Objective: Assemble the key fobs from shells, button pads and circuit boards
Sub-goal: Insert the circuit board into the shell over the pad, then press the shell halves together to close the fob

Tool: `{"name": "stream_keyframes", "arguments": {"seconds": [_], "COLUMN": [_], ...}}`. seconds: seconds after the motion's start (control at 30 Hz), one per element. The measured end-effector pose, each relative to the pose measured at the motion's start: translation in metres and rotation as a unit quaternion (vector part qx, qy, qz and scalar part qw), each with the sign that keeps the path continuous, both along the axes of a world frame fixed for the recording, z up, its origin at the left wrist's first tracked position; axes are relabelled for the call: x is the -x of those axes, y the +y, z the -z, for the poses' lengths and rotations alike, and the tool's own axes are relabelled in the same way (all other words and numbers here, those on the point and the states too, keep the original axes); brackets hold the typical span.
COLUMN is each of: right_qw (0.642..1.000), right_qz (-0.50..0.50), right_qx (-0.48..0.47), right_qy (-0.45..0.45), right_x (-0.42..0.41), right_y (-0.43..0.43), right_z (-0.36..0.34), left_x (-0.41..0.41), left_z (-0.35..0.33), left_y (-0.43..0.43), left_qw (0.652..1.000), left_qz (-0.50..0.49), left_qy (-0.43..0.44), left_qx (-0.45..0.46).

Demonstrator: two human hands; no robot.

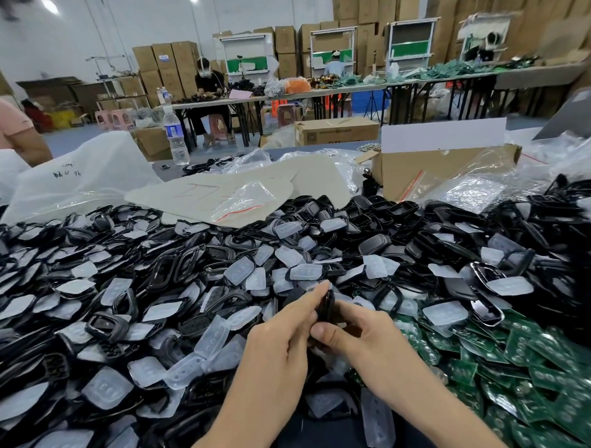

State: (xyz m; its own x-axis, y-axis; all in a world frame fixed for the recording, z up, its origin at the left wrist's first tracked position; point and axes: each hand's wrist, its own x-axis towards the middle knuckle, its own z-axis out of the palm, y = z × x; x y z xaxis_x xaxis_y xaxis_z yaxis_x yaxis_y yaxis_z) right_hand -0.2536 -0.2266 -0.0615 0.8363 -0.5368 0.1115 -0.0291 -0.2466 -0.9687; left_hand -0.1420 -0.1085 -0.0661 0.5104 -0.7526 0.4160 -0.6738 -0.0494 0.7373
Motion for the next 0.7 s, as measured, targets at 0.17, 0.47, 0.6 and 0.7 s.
{"name": "stream_keyframes", "arguments": {"seconds": [0.17,0.47,0.6,0.7], "right_qw": [1.000,0.969,0.927,0.900], "right_qz": [0.009,0.027,-0.018,-0.024], "right_qx": [0.001,-0.225,-0.350,-0.410], "right_qy": [-0.006,-0.095,-0.135,-0.144], "right_x": [0.000,-0.002,-0.003,-0.003], "right_y": [0.001,0.002,0.007,0.009], "right_z": [-0.004,-0.011,-0.008,-0.011], "left_x": [0.001,0.011,0.012,0.012], "left_z": [-0.004,-0.003,0.000,0.001], "left_y": [0.000,-0.005,-0.007,-0.009], "left_qw": [0.999,0.993,0.979,0.976], "left_qz": [0.015,-0.012,-0.047,-0.060], "left_qy": [0.024,-0.091,-0.184,-0.188], "left_qx": [0.023,0.078,0.072,0.092]}}
